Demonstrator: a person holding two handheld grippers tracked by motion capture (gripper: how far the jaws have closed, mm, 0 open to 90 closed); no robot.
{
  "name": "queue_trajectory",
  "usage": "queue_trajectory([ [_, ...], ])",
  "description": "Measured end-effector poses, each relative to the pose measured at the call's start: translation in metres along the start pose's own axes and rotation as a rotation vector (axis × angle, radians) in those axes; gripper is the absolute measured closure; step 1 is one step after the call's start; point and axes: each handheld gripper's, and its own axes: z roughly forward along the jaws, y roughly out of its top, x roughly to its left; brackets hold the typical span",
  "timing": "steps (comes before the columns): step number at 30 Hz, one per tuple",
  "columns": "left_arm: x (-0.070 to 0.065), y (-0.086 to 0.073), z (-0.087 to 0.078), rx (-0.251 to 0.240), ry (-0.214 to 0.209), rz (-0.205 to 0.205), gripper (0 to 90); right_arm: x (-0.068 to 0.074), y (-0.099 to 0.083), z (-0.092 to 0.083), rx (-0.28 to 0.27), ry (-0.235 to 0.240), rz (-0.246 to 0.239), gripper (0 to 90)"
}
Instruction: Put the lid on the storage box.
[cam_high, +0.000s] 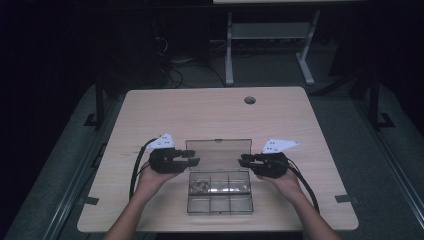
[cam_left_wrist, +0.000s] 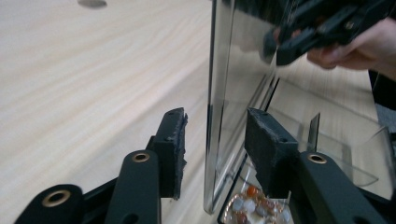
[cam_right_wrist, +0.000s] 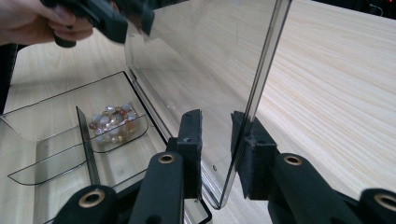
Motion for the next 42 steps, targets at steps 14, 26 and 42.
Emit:
queue_trajectory([
  [14, -0.001, 0.023, -0.025, -0.132, 0.023, 0.025, 63.4, 0.000, 0.000, 0.000, -0.001, -0.002, -0.002, 72.5],
  [26, -0.002, 0.024, -0.030, -0.142, 0.040, 0.039, 79.4, 0.000, 0.000, 0.000, 0.000, -0.002, -0.001, 72.5],
  [42, -0.003, 0.024, -0.030, -0.143, 0.046, 0.039, 82.2, -0.002, 0.012, -0.010, -0.043, 0.008, 0.039, 65.5],
])
